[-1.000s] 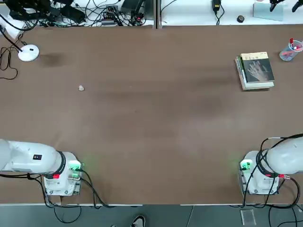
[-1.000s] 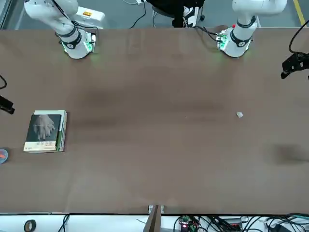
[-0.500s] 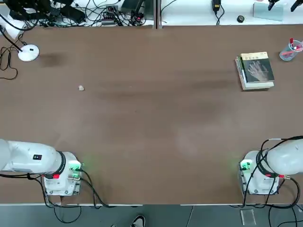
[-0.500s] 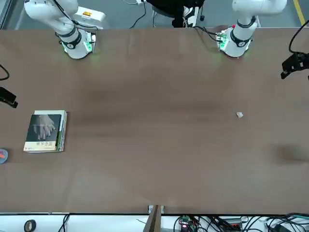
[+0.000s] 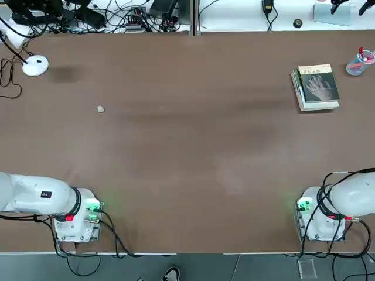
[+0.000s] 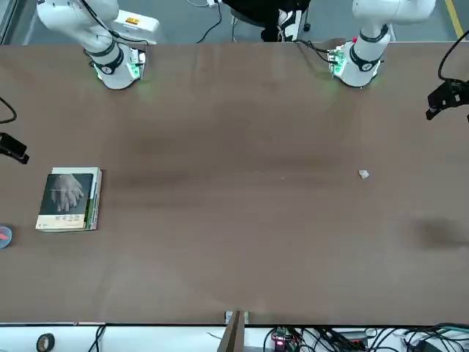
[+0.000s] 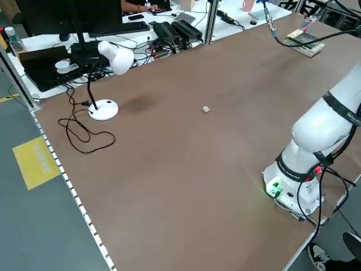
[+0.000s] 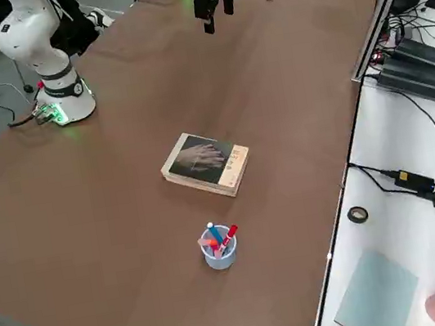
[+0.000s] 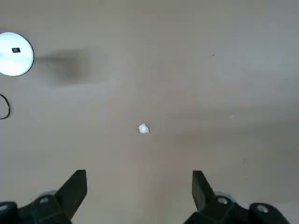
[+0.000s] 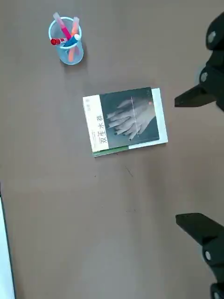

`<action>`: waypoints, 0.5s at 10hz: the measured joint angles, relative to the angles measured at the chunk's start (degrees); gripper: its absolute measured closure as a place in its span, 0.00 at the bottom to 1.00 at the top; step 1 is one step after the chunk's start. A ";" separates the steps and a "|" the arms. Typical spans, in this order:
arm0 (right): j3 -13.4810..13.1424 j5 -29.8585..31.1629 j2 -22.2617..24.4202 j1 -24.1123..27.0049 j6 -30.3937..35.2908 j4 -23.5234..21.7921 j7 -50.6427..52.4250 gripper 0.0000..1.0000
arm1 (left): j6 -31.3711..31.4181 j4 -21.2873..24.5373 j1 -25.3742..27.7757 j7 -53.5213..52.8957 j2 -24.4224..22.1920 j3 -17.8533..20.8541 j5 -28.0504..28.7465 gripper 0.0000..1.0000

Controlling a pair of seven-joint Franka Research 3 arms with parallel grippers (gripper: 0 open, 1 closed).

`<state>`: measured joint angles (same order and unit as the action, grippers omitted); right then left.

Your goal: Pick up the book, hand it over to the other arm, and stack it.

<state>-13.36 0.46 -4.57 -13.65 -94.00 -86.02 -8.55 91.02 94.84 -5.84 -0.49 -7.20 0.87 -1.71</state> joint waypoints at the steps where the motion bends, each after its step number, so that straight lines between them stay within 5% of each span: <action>1: 0.02 0.00 0.00 0.00 0.02 -0.03 0.00 0.00 | 0.00 0.00 -0.01 0.00 0.00 0.00 0.00 0.00; 5: 0.13 0.01 0.00 -0.01 0.45 -0.07 0.00 0.00 | -0.03 0.00 -0.02 0.00 0.00 -0.01 0.00 0.00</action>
<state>-13.23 0.47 -4.57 -13.67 -93.55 -86.09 -8.55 90.99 94.84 -5.86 -0.49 -7.20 0.86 -1.71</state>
